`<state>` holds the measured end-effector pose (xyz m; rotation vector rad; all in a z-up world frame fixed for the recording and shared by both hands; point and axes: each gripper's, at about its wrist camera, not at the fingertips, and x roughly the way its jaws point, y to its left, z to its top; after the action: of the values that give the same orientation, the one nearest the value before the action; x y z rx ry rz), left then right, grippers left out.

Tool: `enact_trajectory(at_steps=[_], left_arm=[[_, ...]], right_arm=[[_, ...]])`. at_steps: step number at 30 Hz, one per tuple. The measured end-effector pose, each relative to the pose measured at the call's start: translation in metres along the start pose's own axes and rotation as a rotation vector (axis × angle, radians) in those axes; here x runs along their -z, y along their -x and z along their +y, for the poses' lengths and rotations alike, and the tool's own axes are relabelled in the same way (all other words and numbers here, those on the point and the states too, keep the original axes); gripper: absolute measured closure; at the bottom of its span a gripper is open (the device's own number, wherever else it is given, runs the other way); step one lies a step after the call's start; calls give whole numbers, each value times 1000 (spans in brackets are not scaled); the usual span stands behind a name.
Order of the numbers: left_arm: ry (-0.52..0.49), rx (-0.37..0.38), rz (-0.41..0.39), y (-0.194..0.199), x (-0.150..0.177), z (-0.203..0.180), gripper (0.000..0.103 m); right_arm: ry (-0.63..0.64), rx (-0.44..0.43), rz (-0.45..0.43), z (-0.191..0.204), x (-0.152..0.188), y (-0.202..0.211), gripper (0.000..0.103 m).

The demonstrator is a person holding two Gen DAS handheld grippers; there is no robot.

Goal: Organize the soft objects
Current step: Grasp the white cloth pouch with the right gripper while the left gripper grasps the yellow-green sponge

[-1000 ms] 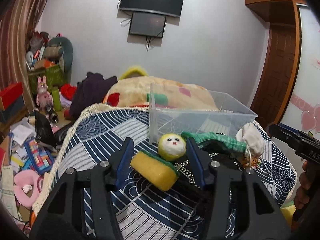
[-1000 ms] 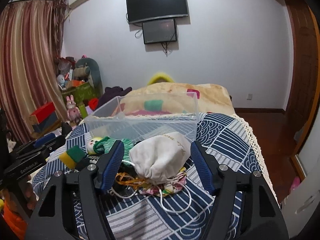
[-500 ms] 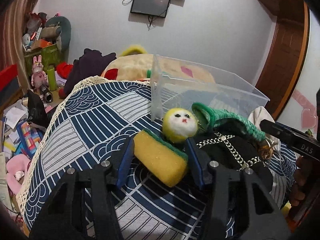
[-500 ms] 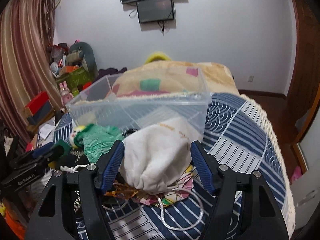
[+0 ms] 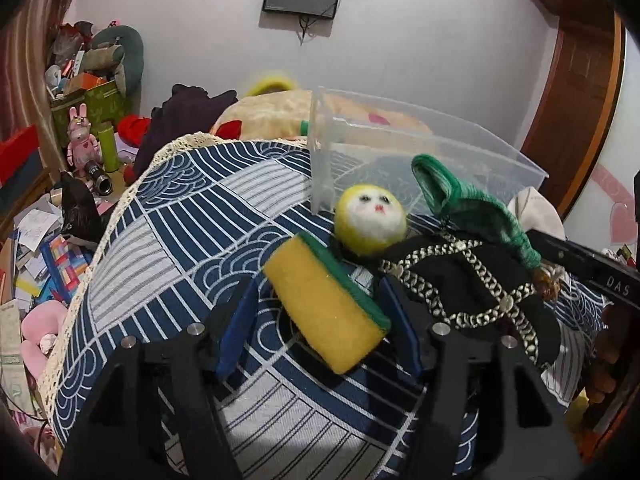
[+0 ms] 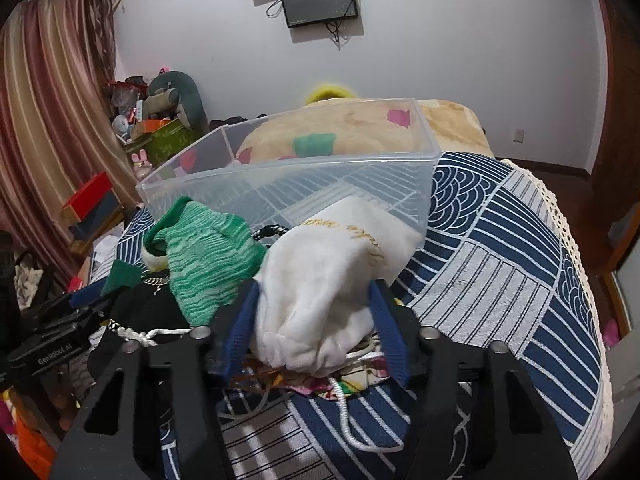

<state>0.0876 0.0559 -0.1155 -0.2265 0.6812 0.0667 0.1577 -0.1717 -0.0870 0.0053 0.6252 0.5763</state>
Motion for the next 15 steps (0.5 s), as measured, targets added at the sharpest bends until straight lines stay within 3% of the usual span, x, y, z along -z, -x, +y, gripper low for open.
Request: enact_trajectory(at_steps=[6,15], left_arm=[[-4,41,-1,6,0,-5,61],[-68,46,-107,44,-9,-23,62]], right_arm=[[25,12,-33,8,-2,7,77],[15,-4,-125,4,-12,38,78]])
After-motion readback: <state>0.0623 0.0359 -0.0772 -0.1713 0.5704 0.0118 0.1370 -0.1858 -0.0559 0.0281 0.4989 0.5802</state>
